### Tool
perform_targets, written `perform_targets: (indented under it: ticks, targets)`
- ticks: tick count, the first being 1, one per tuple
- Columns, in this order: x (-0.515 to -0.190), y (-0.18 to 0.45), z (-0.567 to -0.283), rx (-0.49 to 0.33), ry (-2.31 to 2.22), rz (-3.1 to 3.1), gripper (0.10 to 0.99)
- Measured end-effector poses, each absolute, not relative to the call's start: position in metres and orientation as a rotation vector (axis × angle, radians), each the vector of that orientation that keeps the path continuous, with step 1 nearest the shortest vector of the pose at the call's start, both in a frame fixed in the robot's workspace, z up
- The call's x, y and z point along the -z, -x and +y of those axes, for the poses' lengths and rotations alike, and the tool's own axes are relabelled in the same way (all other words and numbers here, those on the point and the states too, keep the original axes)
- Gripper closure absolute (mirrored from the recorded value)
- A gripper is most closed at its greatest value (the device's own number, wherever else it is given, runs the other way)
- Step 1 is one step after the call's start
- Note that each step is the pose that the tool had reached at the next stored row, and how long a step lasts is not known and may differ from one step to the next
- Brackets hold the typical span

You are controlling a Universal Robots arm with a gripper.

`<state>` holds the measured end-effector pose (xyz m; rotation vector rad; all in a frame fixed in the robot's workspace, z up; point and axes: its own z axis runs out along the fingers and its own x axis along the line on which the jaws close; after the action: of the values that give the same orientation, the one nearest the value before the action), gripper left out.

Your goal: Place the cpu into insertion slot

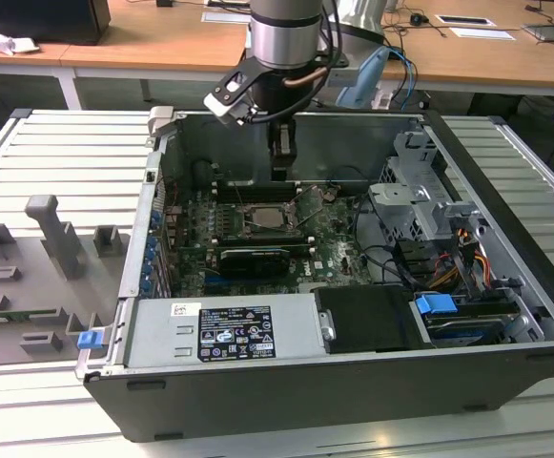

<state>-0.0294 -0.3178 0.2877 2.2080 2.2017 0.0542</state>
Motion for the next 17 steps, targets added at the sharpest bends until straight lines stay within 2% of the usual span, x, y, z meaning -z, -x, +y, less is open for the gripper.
perform_targets:
  ticks: [17]
  targets:
    - [-0.288,0.017,-0.318,-0.047,-2.212,2.205,0.98]
